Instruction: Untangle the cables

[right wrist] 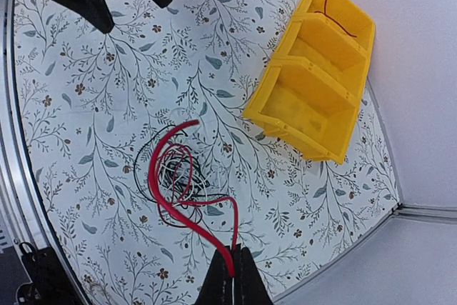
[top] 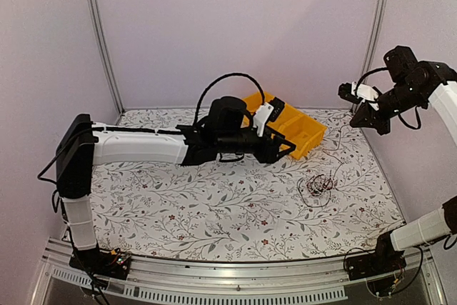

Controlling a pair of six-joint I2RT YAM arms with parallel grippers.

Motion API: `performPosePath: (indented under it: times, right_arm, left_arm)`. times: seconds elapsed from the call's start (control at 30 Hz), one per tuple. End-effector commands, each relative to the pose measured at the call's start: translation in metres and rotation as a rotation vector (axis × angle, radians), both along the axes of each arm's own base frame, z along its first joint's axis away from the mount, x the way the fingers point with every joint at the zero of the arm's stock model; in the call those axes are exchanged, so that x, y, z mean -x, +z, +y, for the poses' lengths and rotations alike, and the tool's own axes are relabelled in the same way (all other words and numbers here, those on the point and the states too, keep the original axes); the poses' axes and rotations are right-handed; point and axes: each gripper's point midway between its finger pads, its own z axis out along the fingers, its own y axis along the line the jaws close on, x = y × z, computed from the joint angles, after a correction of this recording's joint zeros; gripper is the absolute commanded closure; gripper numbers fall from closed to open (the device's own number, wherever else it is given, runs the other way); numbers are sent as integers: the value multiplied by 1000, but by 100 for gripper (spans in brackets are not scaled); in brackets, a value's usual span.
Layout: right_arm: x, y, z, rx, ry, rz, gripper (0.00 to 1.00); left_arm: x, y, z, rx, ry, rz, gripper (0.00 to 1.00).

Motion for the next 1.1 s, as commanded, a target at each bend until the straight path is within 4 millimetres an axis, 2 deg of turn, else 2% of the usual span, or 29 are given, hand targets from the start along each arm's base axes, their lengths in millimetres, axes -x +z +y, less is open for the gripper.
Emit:
performPosePath:
  times: [0.0,0.1,0.2,0.4,0.57,0.7,0.93,1.07]
  right_arm:
    - [3,14,28,-183,-21,109,100]
    - [-2,25,46,-270,0,130,100]
    - [-8,39,59,-340,8,111,100]
    - [-10,62,69,-411,29,80,100]
    - [-10,65,71,-425,44,69,100]
    - [-9,65,74,-439,53,77,100]
    - [-14,69,80,-447,70,69,100]
    - [-15,67,82,-446,74,76,99]
  left_arm:
    - [6,83,-28,199,-98,-179,41]
    - [8,98,-42,235,-151,-159,40]
    - [16,94,-57,239,-226,-118,39]
    - [7,56,-74,206,-209,44,37]
    - [8,42,-76,234,-229,98,37]
    - [8,32,-83,247,-257,141,41]
    - [-5,29,-78,276,-239,177,47]
    - [-12,52,-71,303,-201,92,44]
